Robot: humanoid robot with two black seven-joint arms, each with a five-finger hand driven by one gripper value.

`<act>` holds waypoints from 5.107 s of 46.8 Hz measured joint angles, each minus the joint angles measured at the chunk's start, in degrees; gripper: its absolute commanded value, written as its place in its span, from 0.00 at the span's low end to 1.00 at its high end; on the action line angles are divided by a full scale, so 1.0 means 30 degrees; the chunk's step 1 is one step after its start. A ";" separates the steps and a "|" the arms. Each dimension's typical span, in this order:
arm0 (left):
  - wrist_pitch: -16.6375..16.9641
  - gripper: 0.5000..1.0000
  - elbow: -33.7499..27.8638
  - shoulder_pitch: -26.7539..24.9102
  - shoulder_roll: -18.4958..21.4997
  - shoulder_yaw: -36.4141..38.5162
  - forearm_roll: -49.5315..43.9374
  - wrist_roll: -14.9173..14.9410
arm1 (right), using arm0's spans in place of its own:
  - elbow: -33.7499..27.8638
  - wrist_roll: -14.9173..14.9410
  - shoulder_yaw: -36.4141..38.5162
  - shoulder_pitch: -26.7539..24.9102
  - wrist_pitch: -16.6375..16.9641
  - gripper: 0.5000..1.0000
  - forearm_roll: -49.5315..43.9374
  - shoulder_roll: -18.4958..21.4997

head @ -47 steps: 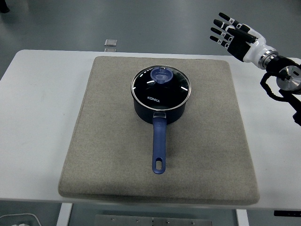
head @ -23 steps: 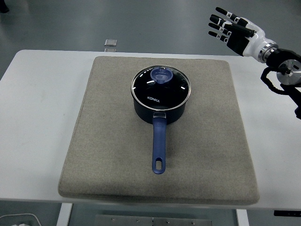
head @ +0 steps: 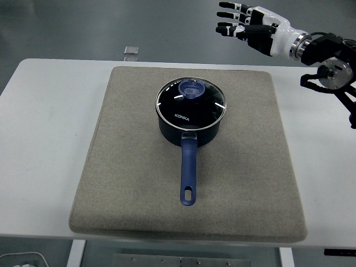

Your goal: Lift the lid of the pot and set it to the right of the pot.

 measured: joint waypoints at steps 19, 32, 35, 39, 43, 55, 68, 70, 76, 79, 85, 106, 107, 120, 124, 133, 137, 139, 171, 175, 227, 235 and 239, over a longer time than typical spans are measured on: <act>0.0000 1.00 0.0000 0.0005 0.0000 0.0000 -0.0001 0.0001 | 0.2242 -0.0007 -0.4777 0.2903 0.0061 0.86 -0.4317 -0.0082; -0.0002 1.00 -0.0001 0.0001 0.0000 0.0000 0.0000 0.0001 | 0.2710 0.0074 -0.7302 0.4606 0.0080 0.86 -0.7176 0.0041; -0.0002 1.00 -0.0001 0.0003 0.0000 0.0000 -0.0001 0.0002 | 0.2840 0.0080 -0.7534 0.4842 0.0109 0.86 -0.7503 0.0043; -0.0002 1.00 -0.0001 -0.0002 0.0000 0.0000 -0.0004 0.0003 | 0.2899 0.0083 -0.7829 0.5113 0.0376 0.86 -0.7714 0.0054; -0.0002 1.00 -0.0001 -0.0009 0.0000 0.0000 -0.0005 -0.0001 | 0.3060 0.0087 -0.8337 0.5524 0.0975 0.86 -0.8243 0.0243; -0.0001 1.00 -0.0001 -0.0011 0.0000 0.0000 -0.0005 -0.0001 | 0.3363 0.0086 -0.9474 0.6406 0.1060 0.86 -0.9654 0.0639; -0.0003 1.00 -0.0001 -0.0013 0.0000 0.0000 -0.0001 0.0001 | 0.3361 -0.0018 -1.0557 0.6513 0.0590 0.86 -1.1101 0.1710; 0.0000 1.00 0.0000 -0.0006 0.0000 0.0000 -0.0001 0.0000 | 0.3360 -0.0031 -1.0724 0.6511 0.0476 0.86 -1.1144 0.1793; -0.0002 1.00 -0.0001 -0.0004 0.0000 0.0000 -0.0001 0.0002 | 0.3361 -0.0034 -1.1120 0.6519 0.0398 0.85 -1.1182 0.1828; 0.0000 1.00 -0.0001 -0.0008 0.0000 0.0000 -0.0002 0.0001 | 0.3360 -0.0034 -1.1197 0.6609 0.0280 0.84 -1.1340 0.1829; -0.0002 1.00 -0.0001 0.0005 0.0000 0.0000 -0.0002 0.0000 | 0.3360 -0.0034 -1.1209 0.6669 -0.0153 0.83 -1.2165 0.1829; 0.0000 1.00 -0.0001 -0.0020 0.0000 0.0000 -0.0002 0.0000 | 0.3761 0.0040 -1.1149 0.6982 0.0020 0.74 -1.2343 0.1996; -0.0002 1.00 -0.0001 -0.0024 0.0000 0.0000 -0.0002 -0.0002 | 0.3782 0.0040 -1.1149 0.6983 0.0024 0.74 -1.2342 0.2051; -0.0001 1.00 -0.0001 -0.0016 0.0000 0.0000 -0.0001 -0.0001 | 0.3800 0.0028 -1.1194 0.6960 0.0028 0.61 -1.2403 0.2173; -0.0001 1.00 -0.0001 -0.0007 0.0000 0.0000 -0.0001 0.0002 | 0.3800 0.0028 -1.1215 0.6959 0.0028 0.59 -1.2411 0.2159; -0.0002 1.00 -0.0001 -0.0010 0.0000 0.0000 -0.0006 0.0001 | 0.3800 0.0032 -1.1217 0.6958 0.0029 0.57 -1.2413 0.2150; -0.0001 1.00 -0.0001 -0.0006 0.0000 0.0000 -0.0006 0.0000 | 0.3800 0.0035 -1.1217 0.6958 0.0049 0.52 -1.2413 0.2149; -0.0001 1.00 -0.0001 -0.0005 0.0000 0.0000 -0.0005 0.0002 | 0.3800 0.0035 -1.1218 0.6959 0.0052 0.48 -1.2413 0.2149; -0.0001 1.00 -0.0001 -0.0011 0.0000 0.0000 -0.0001 0.0001 | 0.3800 0.0052 -1.1242 0.7487 0.0253 0.00 -1.2415 0.2134; -0.0002 1.00 0.0000 -0.0015 0.0000 0.0000 -0.0002 -0.0001 | 0.3800 0.0052 -1.1241 0.7647 0.0253 0.00 -1.2416 0.2090; -0.0002 1.00 0.0000 -0.0026 0.0000 0.0000 -0.0001 -0.0001 | 0.2007 -0.0034 -1.1796 0.7418 0.0859 0.00 -1.2085 -0.1272; -0.0001 1.00 -0.0001 0.0002 0.0000 0.0000 0.0001 0.0002 | 0.1031 -0.0056 -1.1763 0.6552 0.0720 0.00 -1.2130 -0.1260; -0.0002 1.00 -0.0001 -0.0002 0.0000 0.0000 -0.0001 0.0002 | 0.0336 -0.0086 -1.1751 0.6088 0.0703 0.00 -1.2125 -0.1162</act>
